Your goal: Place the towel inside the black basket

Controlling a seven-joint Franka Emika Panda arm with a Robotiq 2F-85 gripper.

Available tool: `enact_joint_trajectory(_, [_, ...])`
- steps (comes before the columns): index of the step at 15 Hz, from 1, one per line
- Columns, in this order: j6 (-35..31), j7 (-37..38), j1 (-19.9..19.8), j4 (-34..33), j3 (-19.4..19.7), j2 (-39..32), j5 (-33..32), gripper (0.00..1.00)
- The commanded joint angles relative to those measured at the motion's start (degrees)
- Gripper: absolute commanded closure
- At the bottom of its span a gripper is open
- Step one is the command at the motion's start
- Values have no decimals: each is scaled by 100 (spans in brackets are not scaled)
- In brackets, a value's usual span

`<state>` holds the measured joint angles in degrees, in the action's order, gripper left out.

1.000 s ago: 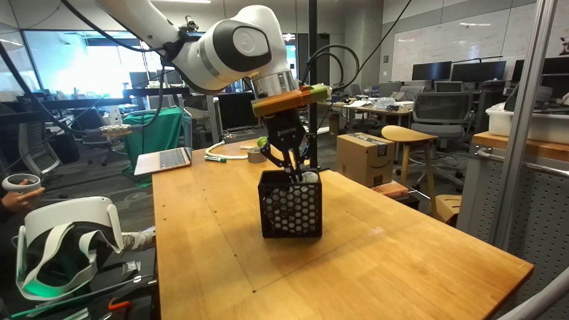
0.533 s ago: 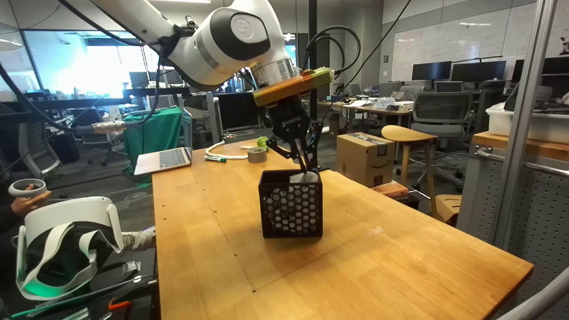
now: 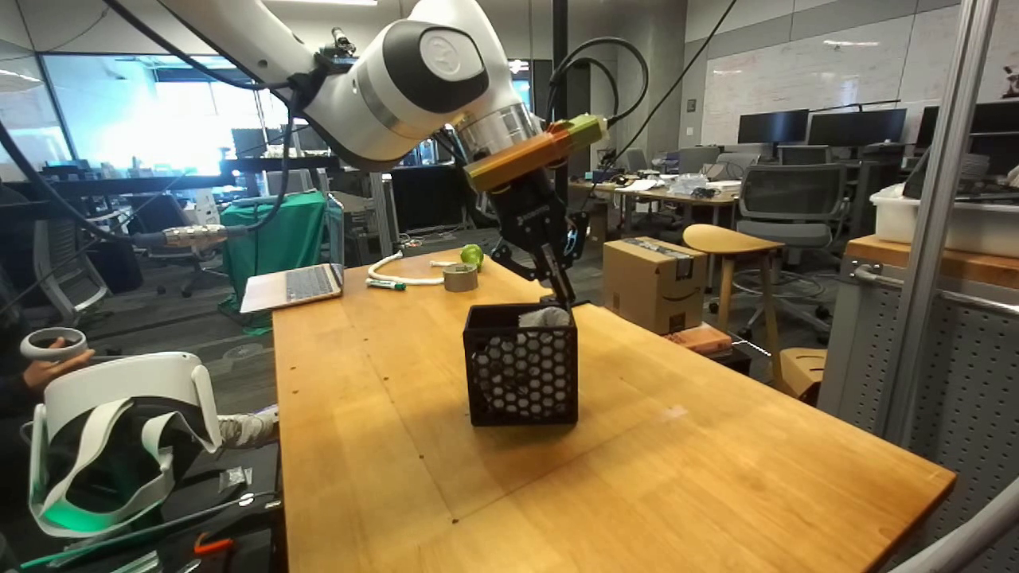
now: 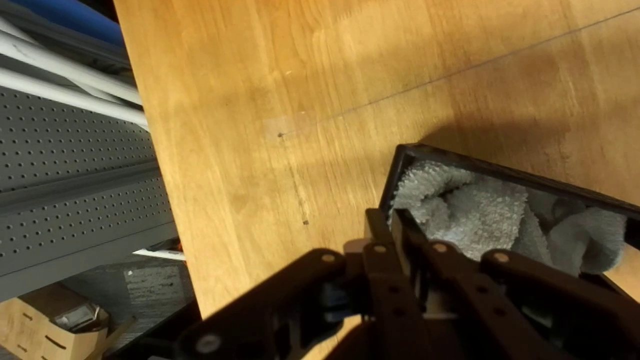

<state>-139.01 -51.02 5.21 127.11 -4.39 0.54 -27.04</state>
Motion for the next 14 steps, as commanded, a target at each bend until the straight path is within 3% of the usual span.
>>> enact_joint_trajectory(1, [-167,123,-44,-13,14,-69,-168,88])
enact_joint_trajectory(14, [-27,482,72,450,-147,153,71,89])
